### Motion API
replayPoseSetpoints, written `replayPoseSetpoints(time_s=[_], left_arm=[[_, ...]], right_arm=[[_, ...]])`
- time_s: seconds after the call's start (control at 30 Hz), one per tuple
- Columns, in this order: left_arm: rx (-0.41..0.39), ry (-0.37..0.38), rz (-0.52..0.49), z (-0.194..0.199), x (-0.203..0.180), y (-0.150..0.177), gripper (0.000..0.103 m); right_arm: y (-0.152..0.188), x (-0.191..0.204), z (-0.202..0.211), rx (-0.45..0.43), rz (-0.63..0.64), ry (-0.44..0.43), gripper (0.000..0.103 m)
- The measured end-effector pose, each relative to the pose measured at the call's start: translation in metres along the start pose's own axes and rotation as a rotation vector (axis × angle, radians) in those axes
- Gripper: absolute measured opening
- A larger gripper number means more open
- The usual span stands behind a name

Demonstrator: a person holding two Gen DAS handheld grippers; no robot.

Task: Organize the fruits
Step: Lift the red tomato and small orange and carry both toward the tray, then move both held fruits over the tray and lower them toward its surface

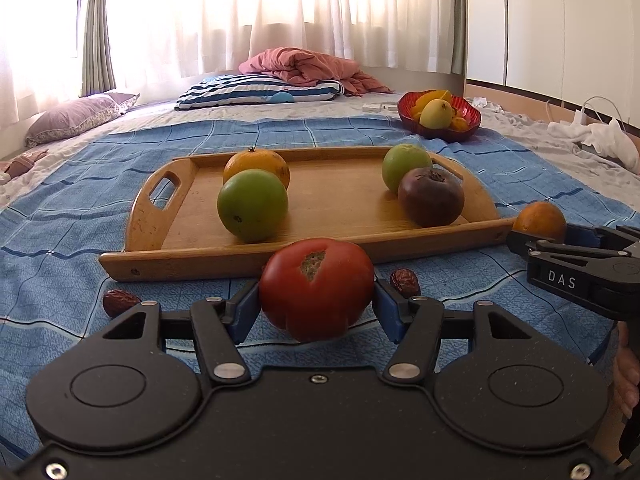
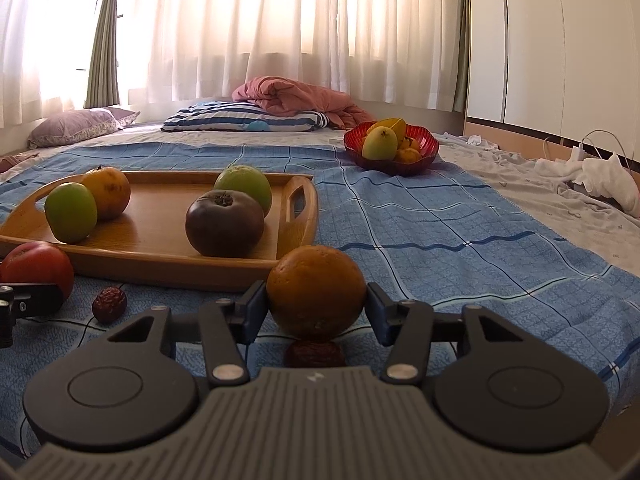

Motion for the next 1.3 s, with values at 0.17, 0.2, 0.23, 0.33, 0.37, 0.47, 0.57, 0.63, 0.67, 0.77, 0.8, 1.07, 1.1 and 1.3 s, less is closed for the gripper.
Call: replayPoseSetpoints(time_s=[0.17, 0.2, 0.23, 0.33, 0.37, 0.47, 0.57, 0.63, 0.67, 0.77, 0.8, 1.07, 1.1, 1.3], left_arm=[[-0.012, -0.009, -0.004, 0.002, 0.003, -0.004, 0.058], [-0.012, -0.009, -0.003, 0.003, 0.004, -0.005, 0.058], [-0.012, -0.012, -0.003, 0.003, 0.005, -0.006, 0.058], [-0.023, -0.018, -0.005, 0.006, 0.008, -0.01, 0.058], [-0.026, -0.02, -0.006, 0.006, 0.008, -0.012, 0.058], [-0.024, -0.024, 0.0, 0.007, 0.012, -0.019, 0.058], [-0.025, -0.025, 0.004, 0.007, 0.016, -0.027, 0.058], [-0.035, -0.029, 0.0, 0.007, 0.019, -0.032, 0.058], [-0.041, -0.032, -0.002, 0.007, 0.021, -0.037, 0.058], [-0.055, -0.036, 0.001, 0.005, 0.027, -0.049, 0.058], [-0.059, -0.036, 0.005, 0.004, 0.029, -0.053, 0.058], [-0.079, -0.045, 0.017, -0.007, 0.049, -0.087, 0.058], [-0.082, -0.043, 0.02, -0.009, 0.051, -0.09, 0.058], [-0.1, -0.034, 0.065, -0.023, 0.066, -0.115, 0.058]], right_arm=[[-0.01, 0.006, 0.001, -0.024, 0.033, -0.011, 0.056], [-0.012, 0.008, 0.001, -0.029, 0.036, -0.013, 0.056], [-0.015, 0.009, 0.002, -0.036, 0.04, -0.014, 0.056], [-0.021, 0.011, 0.002, -0.048, 0.043, -0.021, 0.056], [-0.024, 0.012, 0.002, -0.052, 0.041, -0.024, 0.056], [-0.029, 0.014, 0.0, -0.057, 0.038, -0.033, 0.056], [-0.035, 0.017, -0.001, -0.063, 0.039, -0.044, 0.056], [-0.039, 0.019, -0.001, -0.068, 0.042, -0.052, 0.056], [-0.041, 0.02, -0.002, -0.07, 0.042, -0.057, 0.056], [-0.049, 0.023, -0.005, -0.072, 0.037, -0.072, 0.056], [-0.051, 0.023, -0.006, -0.073, 0.034, -0.075, 0.056], [-0.064, 0.03, -0.016, -0.069, 0.02, -0.101, 0.056], [-0.065, 0.031, -0.018, -0.067, 0.019, -0.104, 0.056], [-0.081, 0.029, -0.03, -0.065, -0.019, -0.124, 0.056]])
Point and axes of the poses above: each gripper's, at about its wrist camera, not at the fingertips, and z roughly against the way its jaws point, x to its left, y to its underside, the point moved 5 cm from there along -z, roughly the way its jaws point, and after that the axes turned 12 degrees about -y, right-handed, at the moved point
